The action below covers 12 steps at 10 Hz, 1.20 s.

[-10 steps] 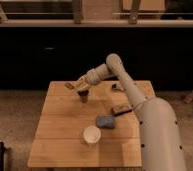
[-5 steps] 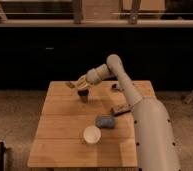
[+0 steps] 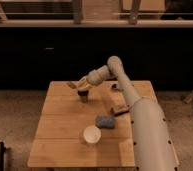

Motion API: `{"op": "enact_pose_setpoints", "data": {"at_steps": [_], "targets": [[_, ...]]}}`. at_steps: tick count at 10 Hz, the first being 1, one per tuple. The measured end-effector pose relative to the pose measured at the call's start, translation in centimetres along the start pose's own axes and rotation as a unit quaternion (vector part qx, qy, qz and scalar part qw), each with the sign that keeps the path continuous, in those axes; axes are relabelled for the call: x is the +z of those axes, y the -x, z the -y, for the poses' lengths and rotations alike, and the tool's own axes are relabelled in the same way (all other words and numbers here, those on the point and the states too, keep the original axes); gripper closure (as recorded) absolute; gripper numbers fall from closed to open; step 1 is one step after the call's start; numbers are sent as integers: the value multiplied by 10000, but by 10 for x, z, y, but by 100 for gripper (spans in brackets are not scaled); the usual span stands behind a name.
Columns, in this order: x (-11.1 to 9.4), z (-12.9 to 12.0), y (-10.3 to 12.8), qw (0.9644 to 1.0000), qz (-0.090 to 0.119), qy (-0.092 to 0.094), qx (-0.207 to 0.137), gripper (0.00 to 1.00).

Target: Place fork in metal cup

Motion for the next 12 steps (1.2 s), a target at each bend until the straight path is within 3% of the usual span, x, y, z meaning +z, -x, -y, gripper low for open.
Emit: {"op": "enact_pose_setpoints", "data": {"at_steps": [3, 4, 10, 12], "targets": [[-2, 3, -6, 10000, -5, -6, 87, 98], [-3, 3, -7, 9999, 7, 2, 107, 93], [2, 3, -13, 9996, 169, 22, 243, 32], [3, 2, -14, 9994, 202, -4, 265, 20]]}}
